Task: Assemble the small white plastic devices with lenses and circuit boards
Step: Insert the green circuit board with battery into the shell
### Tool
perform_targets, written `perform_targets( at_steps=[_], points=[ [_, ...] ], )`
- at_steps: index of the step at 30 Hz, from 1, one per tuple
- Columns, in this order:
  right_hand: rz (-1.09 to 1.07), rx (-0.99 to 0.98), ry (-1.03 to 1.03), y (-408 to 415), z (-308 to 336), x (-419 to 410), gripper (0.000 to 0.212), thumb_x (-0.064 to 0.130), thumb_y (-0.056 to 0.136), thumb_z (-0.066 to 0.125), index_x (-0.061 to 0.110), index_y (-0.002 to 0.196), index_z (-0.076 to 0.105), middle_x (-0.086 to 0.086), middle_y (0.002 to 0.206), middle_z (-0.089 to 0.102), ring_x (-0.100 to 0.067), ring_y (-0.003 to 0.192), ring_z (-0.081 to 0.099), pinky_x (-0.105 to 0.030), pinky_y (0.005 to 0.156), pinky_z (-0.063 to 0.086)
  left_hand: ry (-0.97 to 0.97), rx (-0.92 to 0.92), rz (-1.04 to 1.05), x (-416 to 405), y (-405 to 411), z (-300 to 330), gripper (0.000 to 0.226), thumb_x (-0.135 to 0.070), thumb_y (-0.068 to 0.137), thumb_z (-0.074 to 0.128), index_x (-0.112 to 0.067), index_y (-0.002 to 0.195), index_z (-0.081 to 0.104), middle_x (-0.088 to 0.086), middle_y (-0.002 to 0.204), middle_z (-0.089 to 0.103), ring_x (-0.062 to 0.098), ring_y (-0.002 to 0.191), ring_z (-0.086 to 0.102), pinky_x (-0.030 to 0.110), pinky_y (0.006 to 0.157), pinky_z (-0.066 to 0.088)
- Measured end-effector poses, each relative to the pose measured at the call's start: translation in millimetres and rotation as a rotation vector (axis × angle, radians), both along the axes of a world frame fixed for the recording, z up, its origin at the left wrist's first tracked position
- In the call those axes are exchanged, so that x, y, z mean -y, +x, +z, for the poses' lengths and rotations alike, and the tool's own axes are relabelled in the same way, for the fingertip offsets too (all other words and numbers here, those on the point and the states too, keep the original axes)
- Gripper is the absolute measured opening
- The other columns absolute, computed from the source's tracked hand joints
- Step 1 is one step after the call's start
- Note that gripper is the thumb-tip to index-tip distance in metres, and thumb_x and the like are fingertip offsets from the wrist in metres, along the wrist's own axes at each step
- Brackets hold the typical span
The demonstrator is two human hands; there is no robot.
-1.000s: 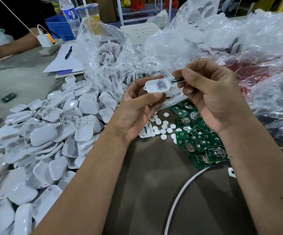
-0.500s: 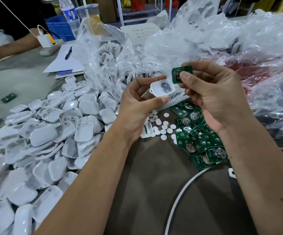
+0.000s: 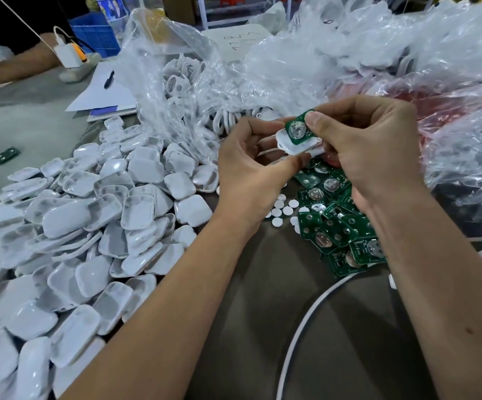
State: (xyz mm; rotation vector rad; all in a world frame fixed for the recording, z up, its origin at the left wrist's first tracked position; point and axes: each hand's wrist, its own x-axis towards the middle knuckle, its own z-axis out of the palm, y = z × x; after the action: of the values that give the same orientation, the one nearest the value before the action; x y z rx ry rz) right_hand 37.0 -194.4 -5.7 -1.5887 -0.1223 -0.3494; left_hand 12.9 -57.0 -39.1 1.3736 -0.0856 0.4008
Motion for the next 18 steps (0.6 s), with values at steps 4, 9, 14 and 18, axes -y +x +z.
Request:
perform_targets(
  at_steps=[4,9,14,18],
  points=[
    [0.017,-0.001,-0.005,1.3,-1.3,1.0,0.015,0.012,0.080,0.087,0.023,0.072,0.080,0.003,0.066,0.075,-0.009,0.055,0.064,-0.025,0.056,0.053,0.011,-0.008,0.006,0.7,-2.6,2.4,0.043,0.013,0.071,0.085,0.005,0.105,0.060,0.011,0.110,0.077,0.022,0.096,0.076,0.031,0.078,0.061],
    [0.044,-0.003,0.009,3.0,-2.0,2.0,0.016,0.010,0.081,0.086,0.022,0.072,0.080,0.005,0.063,0.073,-0.007,0.053,0.062,-0.023,0.055,0.051,0.005,-0.017,-0.001,-0.6,-2.8,1.9,0.044,0.016,0.071,0.084,0.009,0.107,0.059,0.012,0.113,0.076,0.021,0.098,0.076,0.029,0.078,0.060],
    [0.064,0.014,0.010,1.6,-2.2,0.9,0.013,0.008,0.082,0.085,0.019,0.077,0.080,0.008,0.060,0.071,-0.003,0.051,0.062,-0.018,0.053,0.049,0.010,-0.013,-0.008,-0.9,-2.6,1.1,0.042,0.016,0.071,0.084,0.008,0.105,0.060,0.011,0.112,0.076,0.017,0.095,0.076,0.026,0.076,0.059],
    [0.051,0.025,-0.004,1.2,-2.3,0.6,0.012,0.008,0.082,0.085,0.018,0.077,0.080,0.008,0.060,0.072,-0.001,0.051,0.062,-0.016,0.052,0.049,0.003,-0.007,-0.014,-1.4,-2.3,0.1,0.041,0.016,0.071,0.083,0.007,0.104,0.060,0.011,0.111,0.077,0.015,0.093,0.076,0.024,0.075,0.059]
  ],
)
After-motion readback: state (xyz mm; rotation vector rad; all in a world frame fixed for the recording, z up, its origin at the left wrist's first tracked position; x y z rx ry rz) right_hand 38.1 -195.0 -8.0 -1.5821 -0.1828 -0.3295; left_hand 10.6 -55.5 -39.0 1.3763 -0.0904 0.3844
